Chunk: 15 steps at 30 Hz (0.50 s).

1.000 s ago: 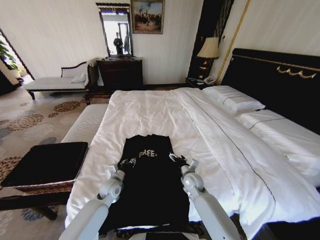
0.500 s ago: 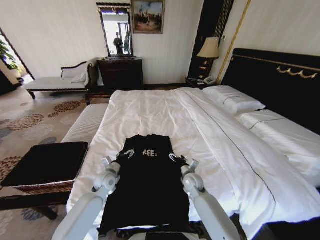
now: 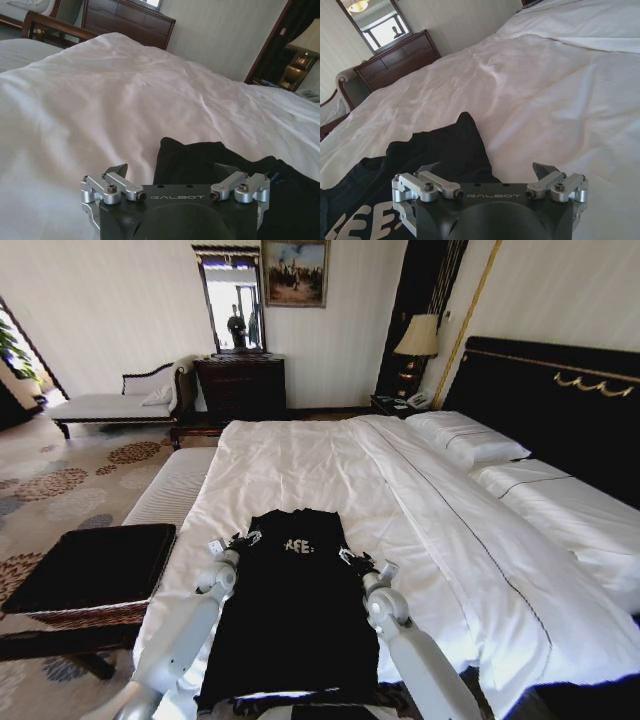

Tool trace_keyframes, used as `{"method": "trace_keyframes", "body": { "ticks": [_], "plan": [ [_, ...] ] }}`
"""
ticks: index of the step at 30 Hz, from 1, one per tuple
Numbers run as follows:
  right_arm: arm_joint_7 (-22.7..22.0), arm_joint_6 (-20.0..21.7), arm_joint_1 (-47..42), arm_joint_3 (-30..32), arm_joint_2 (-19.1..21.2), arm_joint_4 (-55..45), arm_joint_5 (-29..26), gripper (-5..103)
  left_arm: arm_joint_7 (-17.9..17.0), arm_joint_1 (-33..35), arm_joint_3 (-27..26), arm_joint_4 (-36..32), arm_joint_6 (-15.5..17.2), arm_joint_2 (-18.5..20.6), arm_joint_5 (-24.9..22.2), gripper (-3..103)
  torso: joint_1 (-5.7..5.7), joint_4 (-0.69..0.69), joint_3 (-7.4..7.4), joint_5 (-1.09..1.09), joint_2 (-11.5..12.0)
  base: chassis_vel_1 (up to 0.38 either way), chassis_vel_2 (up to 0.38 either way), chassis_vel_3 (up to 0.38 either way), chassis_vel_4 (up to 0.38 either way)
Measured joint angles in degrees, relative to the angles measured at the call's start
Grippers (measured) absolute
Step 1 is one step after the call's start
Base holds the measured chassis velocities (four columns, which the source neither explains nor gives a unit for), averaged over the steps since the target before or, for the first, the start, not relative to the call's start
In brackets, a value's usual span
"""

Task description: Fold the clothes on the bed and place them into the basket.

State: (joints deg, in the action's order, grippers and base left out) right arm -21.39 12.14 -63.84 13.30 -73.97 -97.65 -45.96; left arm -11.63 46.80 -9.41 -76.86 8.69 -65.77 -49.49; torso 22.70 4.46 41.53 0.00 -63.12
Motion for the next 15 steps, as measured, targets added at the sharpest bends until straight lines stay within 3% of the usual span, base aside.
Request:
{"method": "trace_keyframes", "body": {
  "ticks": [9, 15],
  "plan": [
    [-0.1, 0.1, 1.0, -1.3, -0.1, 0.3, -0.6, 100, 2.5, -4.3, 1.7, 7.2, -1.0, -0.9, 3.1, 92, 0.0, -0.01, 0.0, 0.0, 0.0, 0.0, 0.0, 0.0, 0.0],
    [-0.2, 0.4, 1.7, -1.6, 0.1, 0.5, -1.4, 100, 3.2, -6.7, 2.8, 10.2, -1.3, -2.3, 4.2, 74, 0.0, 0.01, 0.0, 0.0, 0.0, 0.0, 0.0, 0.0, 0.0]
  ]
}}
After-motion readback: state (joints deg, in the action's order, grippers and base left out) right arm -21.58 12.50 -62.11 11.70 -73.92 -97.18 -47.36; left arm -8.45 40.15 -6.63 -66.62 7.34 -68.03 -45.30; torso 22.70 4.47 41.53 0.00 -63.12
